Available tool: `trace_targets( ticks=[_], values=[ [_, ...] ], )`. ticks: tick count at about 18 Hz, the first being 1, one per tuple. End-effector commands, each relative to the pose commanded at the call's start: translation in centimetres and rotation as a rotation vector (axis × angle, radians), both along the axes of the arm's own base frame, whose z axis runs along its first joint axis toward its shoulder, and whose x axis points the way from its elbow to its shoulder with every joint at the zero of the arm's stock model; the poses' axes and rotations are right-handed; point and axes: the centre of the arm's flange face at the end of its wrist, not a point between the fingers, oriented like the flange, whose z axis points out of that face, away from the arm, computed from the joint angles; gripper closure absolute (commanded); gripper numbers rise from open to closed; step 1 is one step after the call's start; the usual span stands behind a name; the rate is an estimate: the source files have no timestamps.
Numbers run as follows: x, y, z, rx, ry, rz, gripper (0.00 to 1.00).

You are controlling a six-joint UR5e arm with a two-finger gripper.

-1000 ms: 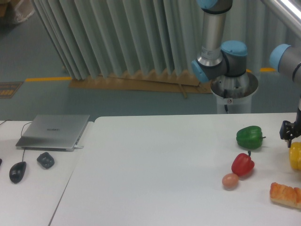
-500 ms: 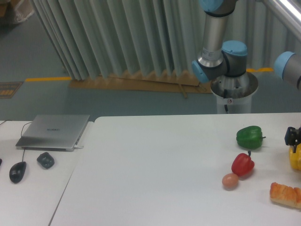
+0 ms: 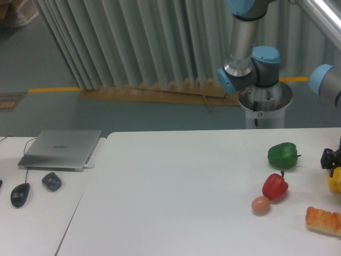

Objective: Place the yellow pepper in a basket
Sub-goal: 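Lower the open gripper down onto the yellow pepper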

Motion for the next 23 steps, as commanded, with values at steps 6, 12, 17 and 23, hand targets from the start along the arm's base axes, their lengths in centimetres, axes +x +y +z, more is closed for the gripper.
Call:
trace_targets(
  ticks=[6, 12, 17, 23],
  values=[
    [0.0, 0.3, -0.2, 0.003, 0.006, -0.002, 0.0],
    [-0.8, 0.3, -0.8, -0.008, 0.026, -0.006, 0.0],
    [0.4, 0.7, 0.3, -0.016, 0.026, -0.024, 0.0],
    [2.1, 0.8, 0.6, -0.021, 0.002, -0.034, 0.0]
  ],
)
